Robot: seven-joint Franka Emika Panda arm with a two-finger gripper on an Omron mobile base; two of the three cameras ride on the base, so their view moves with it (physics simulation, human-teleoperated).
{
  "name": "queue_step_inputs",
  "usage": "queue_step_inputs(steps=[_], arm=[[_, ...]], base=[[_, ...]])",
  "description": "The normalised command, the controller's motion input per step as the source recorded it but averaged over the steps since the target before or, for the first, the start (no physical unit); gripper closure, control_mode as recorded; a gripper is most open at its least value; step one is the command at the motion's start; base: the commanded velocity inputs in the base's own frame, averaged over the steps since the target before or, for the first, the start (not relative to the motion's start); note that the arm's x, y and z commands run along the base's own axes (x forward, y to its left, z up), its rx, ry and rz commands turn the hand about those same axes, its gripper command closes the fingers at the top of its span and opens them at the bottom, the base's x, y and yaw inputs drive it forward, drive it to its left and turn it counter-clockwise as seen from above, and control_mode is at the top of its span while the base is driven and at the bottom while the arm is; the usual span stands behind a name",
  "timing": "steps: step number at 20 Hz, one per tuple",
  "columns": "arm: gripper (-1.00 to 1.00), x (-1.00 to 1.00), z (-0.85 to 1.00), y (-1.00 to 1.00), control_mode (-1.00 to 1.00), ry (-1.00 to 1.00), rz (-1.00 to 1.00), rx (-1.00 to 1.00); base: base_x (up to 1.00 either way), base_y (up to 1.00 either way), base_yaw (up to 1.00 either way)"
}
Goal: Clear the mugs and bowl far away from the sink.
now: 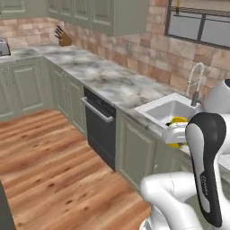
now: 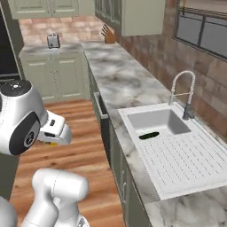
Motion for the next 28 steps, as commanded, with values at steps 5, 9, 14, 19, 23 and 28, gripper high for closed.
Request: queue_step_inputs(steps=[5, 9, 14, 19, 23, 28], arm=[[1.0, 0.0, 0.0, 0.0, 1.0, 0.0, 0.0, 0.0], [1.0, 0.0, 0.0, 0.0, 1.0, 0.0, 0.0, 0.0], [1.0, 0.0, 0.0, 0.0, 1.0, 0.0, 0.0, 0.0], [1.0, 0.0, 0.0, 0.0, 1.0, 0.0, 0.0, 0.0], [1.0, 0.0, 0.0, 0.0, 1.0, 0.0, 0.0, 0.0], [1.0, 0.0, 0.0, 0.0, 1.0, 0.0, 0.0, 0.0]], base=[[0.01, 0.6, 0.82], [0.18, 0.13, 0.89], [0.21, 0.17, 0.91], [0.56, 0.11, 0.42], [0.99, 0.12, 0.09], [0.75, 0.5, 0.02]])
